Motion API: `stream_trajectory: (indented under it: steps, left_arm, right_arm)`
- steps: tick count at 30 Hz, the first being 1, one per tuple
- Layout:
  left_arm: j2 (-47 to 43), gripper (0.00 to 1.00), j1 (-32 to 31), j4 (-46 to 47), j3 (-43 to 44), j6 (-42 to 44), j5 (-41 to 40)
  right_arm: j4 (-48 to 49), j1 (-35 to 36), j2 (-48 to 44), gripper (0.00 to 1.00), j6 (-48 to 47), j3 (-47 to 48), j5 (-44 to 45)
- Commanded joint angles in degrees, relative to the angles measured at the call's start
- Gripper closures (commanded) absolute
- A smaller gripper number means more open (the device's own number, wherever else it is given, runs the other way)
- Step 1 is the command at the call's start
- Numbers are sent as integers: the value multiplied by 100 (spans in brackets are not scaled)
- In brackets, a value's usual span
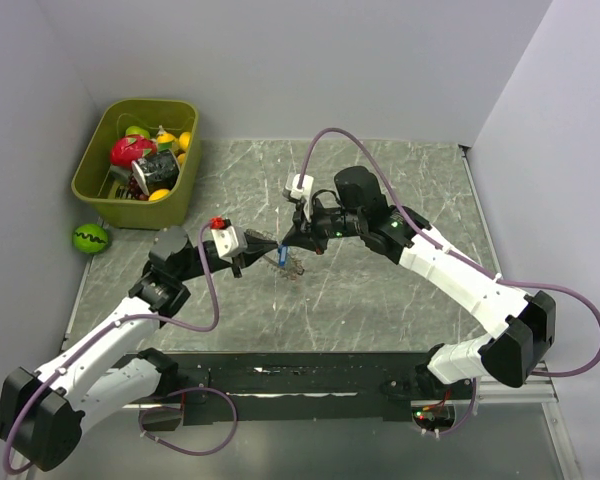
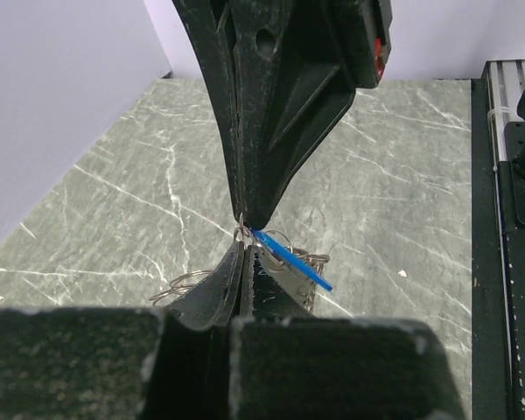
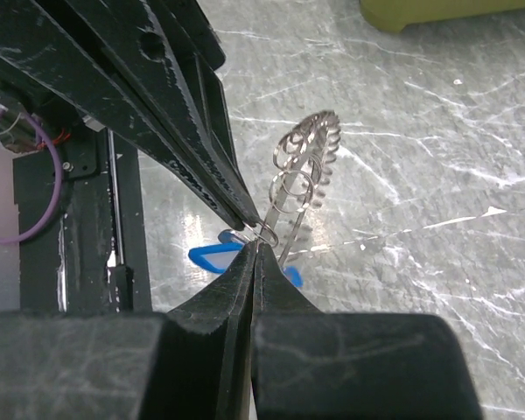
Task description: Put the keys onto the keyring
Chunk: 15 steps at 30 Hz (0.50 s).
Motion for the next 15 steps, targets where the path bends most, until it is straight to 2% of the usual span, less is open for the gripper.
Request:
stream_trajectory:
  steps: [1, 15]
  left_arm:
    - [-257, 99, -50, 486, 149, 76, 282]
    - [-327, 99, -50, 970, -45, -47, 625]
  right_arm:
    - [294, -95, -78, 100, 32, -111, 158]
    - [461, -280, -157, 100, 58, -287, -368]
